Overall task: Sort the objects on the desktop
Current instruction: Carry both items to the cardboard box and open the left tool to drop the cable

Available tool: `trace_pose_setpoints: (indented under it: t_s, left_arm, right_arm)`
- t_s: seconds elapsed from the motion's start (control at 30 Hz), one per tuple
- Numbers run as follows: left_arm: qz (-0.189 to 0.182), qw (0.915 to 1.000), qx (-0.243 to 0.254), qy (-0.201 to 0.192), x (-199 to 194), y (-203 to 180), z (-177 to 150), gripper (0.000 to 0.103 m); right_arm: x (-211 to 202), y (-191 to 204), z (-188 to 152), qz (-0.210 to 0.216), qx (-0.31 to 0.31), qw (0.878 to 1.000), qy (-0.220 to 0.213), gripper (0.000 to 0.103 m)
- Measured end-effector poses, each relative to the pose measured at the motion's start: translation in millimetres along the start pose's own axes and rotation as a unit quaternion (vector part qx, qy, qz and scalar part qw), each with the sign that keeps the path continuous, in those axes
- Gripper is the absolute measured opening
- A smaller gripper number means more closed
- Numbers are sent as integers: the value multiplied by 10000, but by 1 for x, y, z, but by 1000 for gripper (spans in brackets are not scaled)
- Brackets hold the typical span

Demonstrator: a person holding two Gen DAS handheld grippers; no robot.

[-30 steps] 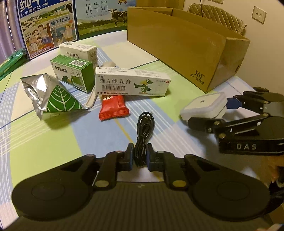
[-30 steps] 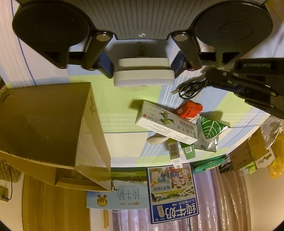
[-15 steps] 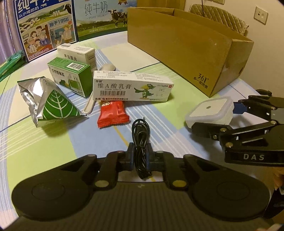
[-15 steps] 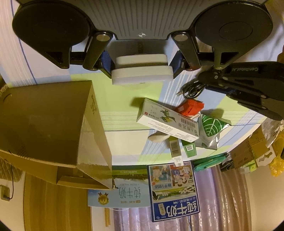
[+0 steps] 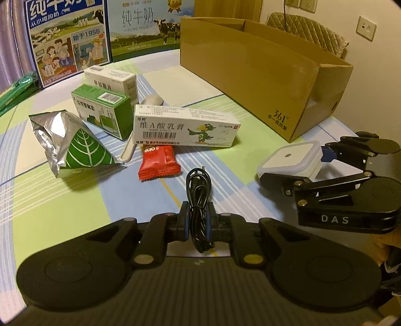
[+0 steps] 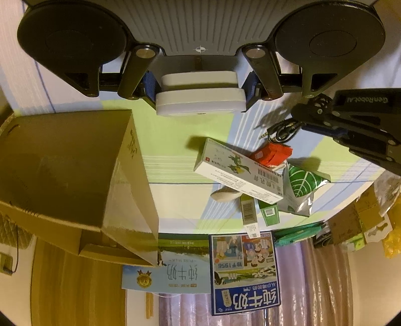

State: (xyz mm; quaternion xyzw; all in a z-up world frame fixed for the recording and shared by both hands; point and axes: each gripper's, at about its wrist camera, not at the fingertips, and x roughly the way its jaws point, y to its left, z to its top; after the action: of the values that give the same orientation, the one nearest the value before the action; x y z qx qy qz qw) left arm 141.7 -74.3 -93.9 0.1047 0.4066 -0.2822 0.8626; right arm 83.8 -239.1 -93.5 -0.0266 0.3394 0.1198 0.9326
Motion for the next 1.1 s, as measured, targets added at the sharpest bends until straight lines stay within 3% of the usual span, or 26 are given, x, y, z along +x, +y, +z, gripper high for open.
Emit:
trace_pose_setpoints:
  t_s: [0.43, 0.77, 0.93, 1.1]
  left_arm:
    - [33, 9995, -174, -275, -45, -28, 15, 9]
    - [-206, 9967, 161, -768, -69, -83, 92, 9]
    - [-291, 9949, 362, -896, -61, -110, 133, 9]
    - [-323, 9942, 468, -910, -40, -129, 161, 9]
  right_arm:
    - [-62, -11, 19, -80, 219, 9994, -264, 62]
    - [-126, -61, 79, -411, 373, 9927, -1073, 62]
    - [-125, -105, 107, -666, 390, 9900, -1178, 62]
    - [-112, -151, 115, -817, 701, 9884, -1076, 62]
